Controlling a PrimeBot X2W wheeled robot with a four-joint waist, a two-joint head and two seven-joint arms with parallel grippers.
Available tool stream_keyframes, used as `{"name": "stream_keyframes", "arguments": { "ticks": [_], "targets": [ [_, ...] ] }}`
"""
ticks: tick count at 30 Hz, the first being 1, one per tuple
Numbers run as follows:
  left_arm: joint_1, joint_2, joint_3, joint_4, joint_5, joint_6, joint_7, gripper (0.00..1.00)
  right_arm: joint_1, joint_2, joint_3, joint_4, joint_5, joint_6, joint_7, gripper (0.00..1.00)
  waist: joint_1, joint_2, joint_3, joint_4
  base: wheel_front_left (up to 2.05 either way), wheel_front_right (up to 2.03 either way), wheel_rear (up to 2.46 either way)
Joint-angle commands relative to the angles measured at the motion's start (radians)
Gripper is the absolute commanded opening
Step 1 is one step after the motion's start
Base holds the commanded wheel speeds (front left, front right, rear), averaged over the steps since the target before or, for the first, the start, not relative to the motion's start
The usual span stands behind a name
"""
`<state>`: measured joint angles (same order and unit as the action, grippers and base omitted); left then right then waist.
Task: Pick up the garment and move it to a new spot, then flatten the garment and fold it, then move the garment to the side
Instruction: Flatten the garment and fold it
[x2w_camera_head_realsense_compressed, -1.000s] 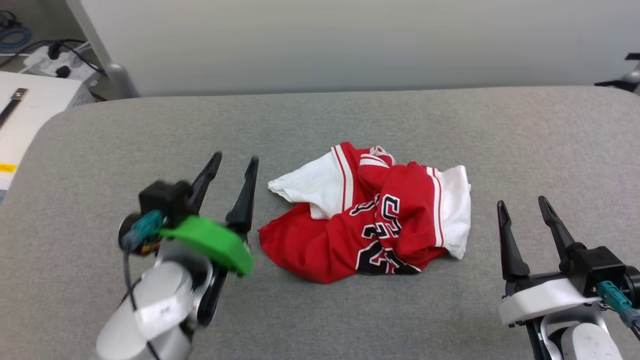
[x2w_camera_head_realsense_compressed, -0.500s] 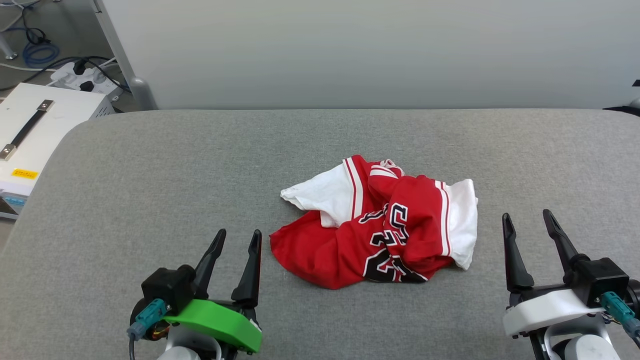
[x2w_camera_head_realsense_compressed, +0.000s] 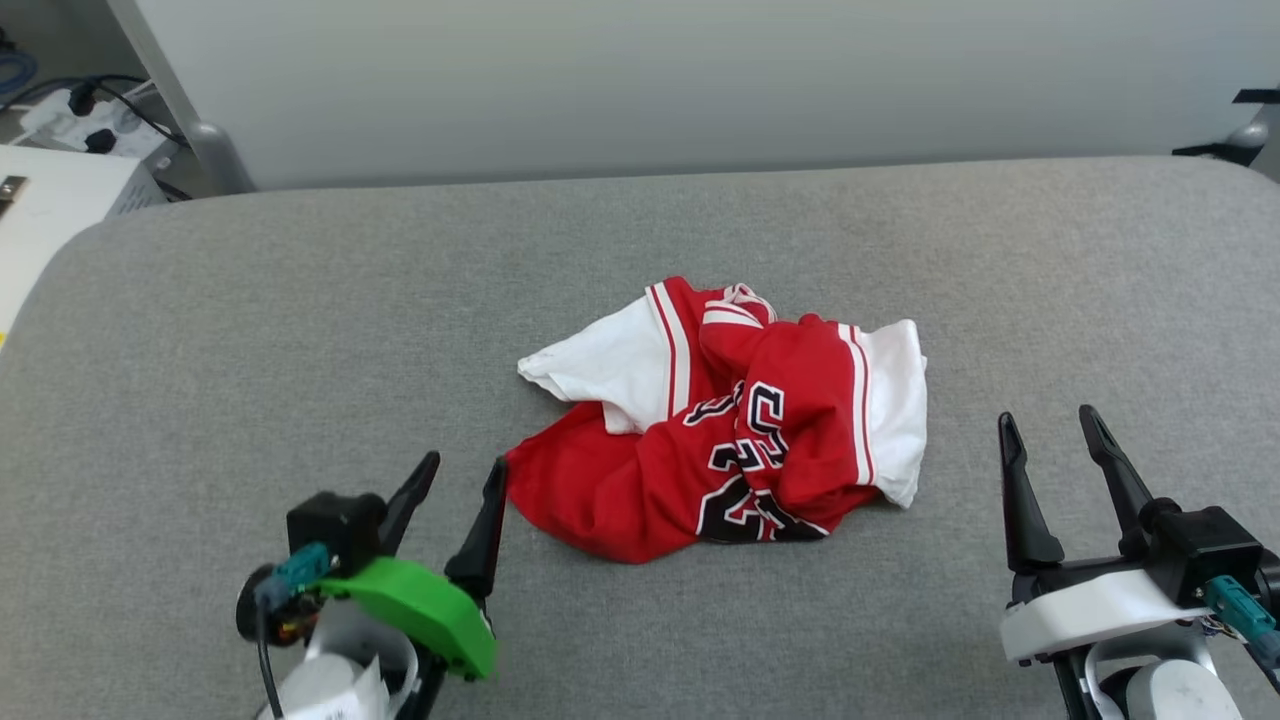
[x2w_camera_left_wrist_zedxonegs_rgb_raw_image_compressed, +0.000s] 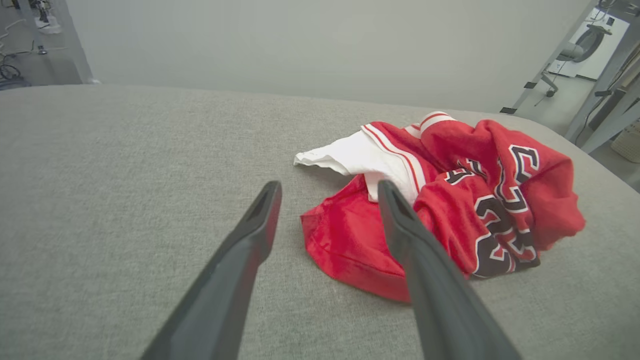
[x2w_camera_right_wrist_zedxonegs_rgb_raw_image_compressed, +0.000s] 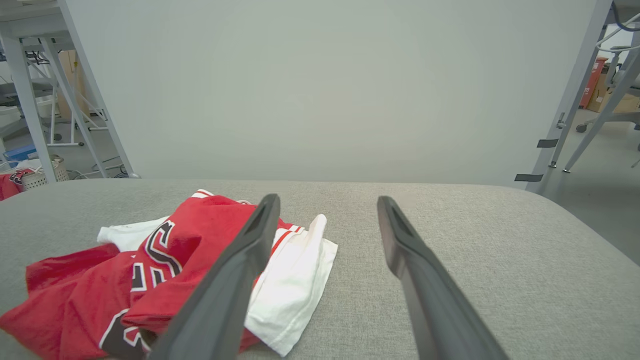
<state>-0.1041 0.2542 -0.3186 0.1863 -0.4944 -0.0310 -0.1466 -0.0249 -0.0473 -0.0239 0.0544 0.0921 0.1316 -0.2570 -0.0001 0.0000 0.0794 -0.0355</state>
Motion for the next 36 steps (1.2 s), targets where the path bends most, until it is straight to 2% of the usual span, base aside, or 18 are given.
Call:
{"name": "stream_keyframes", "arguments": {
  "ticks": [1, 8, 14, 16, 22, 29, 30, 31, 32, 36],
  "targets": [
    [-0.057, 0.017, -0.002, 0.005, 0.002, -0.014, 0.037, 1.00, -0.020, -0.003, -0.001, -0.008, -0.004, -0.001, -0.005, 1.00, 0.0001, 0.0000, 0.058, -0.034, 0.00, 0.00, 0.00],
    [-0.275, 0.112, -0.056, 0.004, -0.065, -0.078, 0.364, 1.00, -0.083, -0.003, -0.024, -0.038, 0.018, -0.001, -0.005, 1.00, 0.0001, 0.0000, 0.170, -0.091, 0.00, 0.00, 0.00],
    [-0.460, 0.139, -0.048, 0.061, -0.241, -0.089, 0.697, 1.00, -0.128, -0.003, -0.021, -0.060, 0.022, -0.001, -0.005, 1.00, 0.0001, 0.0000, 0.240, -0.137, 0.00, 0.00, 0.00],
    [-0.521, 0.165, -0.053, 0.089, -0.241, -0.083, 0.773, 1.00, -0.140, -0.003, -0.017, -0.066, 0.027, -0.001, -0.005, 1.00, 0.0001, 0.0000, 0.260, -0.152, 0.00, 0.00, 0.00],
    [-0.621, 0.204, -0.077, 0.191, -0.222, -0.068, 0.897, 1.00, -0.167, -0.003, 0.002, -0.079, 0.047, -0.001, -0.005, 1.00, 0.0001, 0.0000, 0.306, -0.195, 0.00, 0.00, 0.00],
    [-0.648, 0.244, -0.110, 0.309, -0.148, -0.060, 0.871, 1.00, -0.172, -0.003, 0.013, -0.082, 0.057, -0.001, -0.005, 1.00, 0.0001, 0.0000, 0.329, -0.218, 0.00, 0.00, 0.00],
    [-0.644, 0.246, -0.119, 0.327, -0.148, -0.063, 0.881, 0.50, -0.171, -0.003, 0.013, -0.082, 0.056, -0.001, -0.005, 1.00, 0.0001, 0.0000, 0.329, -0.218, 0.00, 0.00, 0.00],
    [-0.640, 0.247, -0.126, 0.339, -0.150, -0.067, 0.893, 0.08, -0.171, -0.003, 0.012, -0.082, 0.055, -0.001, -0.005, 1.00, 0.0001, 0.0000, 0.328, -0.217, 0.00, 0.00, 0.00],
    [-0.635, 0.248, -0.136, 0.349, -0.156, -0.072, 0.908, 0.00, -0.170, -0.003, 0.009, -0.081, 0.053, -0.001, -0.005, 1.00, 0.0001, 0.0000, 0.326, -0.214, 0.00, 0.00, 0.00],
    [-0.626, 0.242, -0.124, 0.360, -0.184, -0.077, 0.882, 0.00, -0.171, -0.003, -0.004, -0.078, 0.041, -0.001, -0.005, 1.00, 0.0001, 0.0000, 0.309, -0.192, 0.00, 0.00, 0.00]
  ]
}}
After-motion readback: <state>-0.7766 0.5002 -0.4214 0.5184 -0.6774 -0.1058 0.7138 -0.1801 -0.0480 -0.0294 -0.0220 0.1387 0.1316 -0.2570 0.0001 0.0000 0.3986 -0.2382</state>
